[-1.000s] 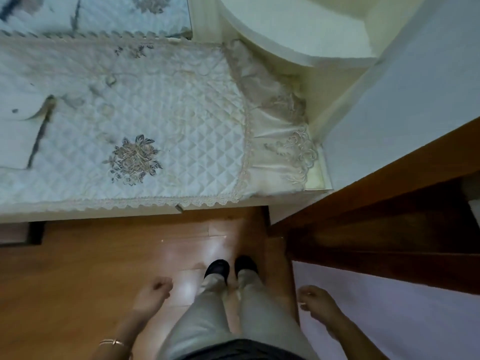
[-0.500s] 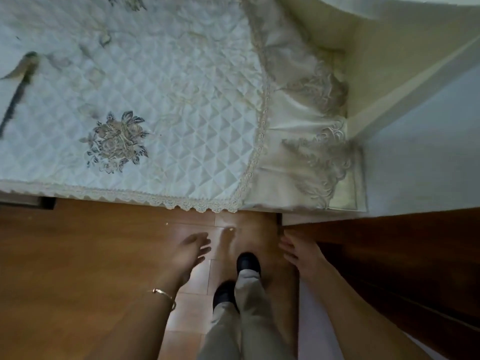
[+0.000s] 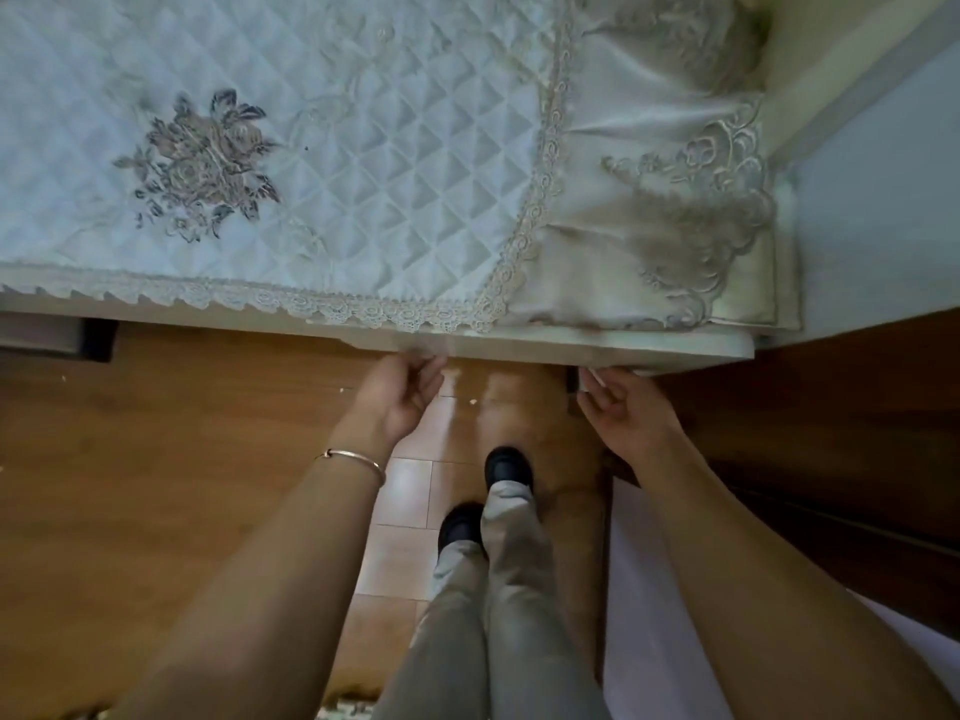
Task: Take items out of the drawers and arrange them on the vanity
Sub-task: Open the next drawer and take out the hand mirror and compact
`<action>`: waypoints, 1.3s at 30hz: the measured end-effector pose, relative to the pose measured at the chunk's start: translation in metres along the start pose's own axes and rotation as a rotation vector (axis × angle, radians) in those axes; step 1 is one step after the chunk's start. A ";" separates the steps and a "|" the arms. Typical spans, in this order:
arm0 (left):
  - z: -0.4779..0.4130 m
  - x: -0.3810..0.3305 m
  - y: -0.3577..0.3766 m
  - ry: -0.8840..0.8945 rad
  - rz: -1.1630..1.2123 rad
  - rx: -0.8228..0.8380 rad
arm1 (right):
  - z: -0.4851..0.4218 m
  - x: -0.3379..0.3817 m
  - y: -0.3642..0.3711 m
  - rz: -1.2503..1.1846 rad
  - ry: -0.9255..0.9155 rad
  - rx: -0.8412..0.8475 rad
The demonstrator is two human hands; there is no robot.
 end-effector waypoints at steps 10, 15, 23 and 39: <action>0.137 0.021 -0.038 0.871 -0.807 -0.303 | 0.113 -0.023 -0.021 1.052 -0.650 -0.040; 0.136 -0.012 -0.032 1.313 -1.453 -0.209 | 0.134 0.003 0.005 1.439 -1.174 0.020; 0.132 -0.017 -0.032 1.028 -1.565 -0.115 | 0.116 0.007 -0.003 1.805 -0.965 0.034; 0.181 0.066 -0.091 0.979 -1.564 -0.105 | 0.181 -0.067 -0.074 1.709 -0.726 -0.056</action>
Point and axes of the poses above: each hand's wrist, its own z-axis away from the middle knuckle, its own y-axis out of the palm, x = y × z, the point moved 2 cm from there along -z, towards the middle knuckle, and after that the axes turned 6 degrees about -z, right-handed, at the moved point
